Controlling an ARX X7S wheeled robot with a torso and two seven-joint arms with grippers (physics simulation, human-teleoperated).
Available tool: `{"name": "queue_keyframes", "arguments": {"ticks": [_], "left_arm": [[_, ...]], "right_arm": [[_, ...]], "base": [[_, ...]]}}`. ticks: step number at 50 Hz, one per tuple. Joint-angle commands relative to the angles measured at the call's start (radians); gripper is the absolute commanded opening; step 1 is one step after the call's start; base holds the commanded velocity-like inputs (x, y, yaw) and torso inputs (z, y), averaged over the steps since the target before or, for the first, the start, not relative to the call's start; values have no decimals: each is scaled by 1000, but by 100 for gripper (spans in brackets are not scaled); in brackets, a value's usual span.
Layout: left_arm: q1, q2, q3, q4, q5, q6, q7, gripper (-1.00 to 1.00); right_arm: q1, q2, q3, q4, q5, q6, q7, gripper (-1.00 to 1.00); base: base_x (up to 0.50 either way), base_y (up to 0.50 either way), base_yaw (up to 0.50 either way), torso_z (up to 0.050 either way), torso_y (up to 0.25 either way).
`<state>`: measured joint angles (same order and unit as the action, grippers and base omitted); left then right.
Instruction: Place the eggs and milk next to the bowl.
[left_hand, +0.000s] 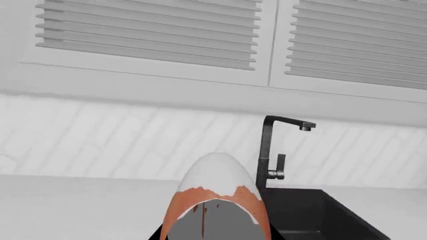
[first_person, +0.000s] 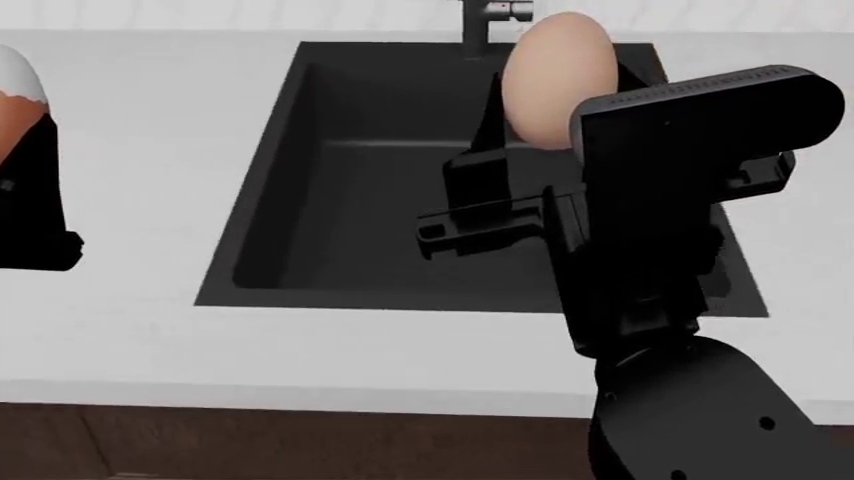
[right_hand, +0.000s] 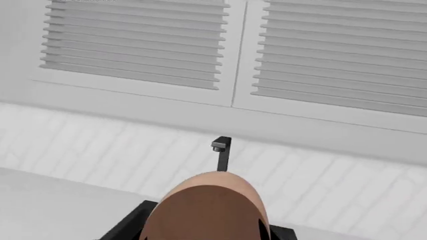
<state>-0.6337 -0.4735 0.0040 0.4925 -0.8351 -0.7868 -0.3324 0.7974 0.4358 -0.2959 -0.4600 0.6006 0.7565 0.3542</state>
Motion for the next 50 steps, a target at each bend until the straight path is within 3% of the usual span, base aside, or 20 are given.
{"name": "queue_keyframes", "arguments": {"ticks": [1,50], "left_arm": [[-2,0,2,-6,-18,9,-12,-100],[-2,-11,11,-1,-25,18,-21,-100]], "right_arm": [[0,4,2,-10,-16,13,-13,-100],[-27,12,-2,-13,5,-2,-16,-100]], "base": [[0,500,0,0,0],[0,500,0,0,0]]}}
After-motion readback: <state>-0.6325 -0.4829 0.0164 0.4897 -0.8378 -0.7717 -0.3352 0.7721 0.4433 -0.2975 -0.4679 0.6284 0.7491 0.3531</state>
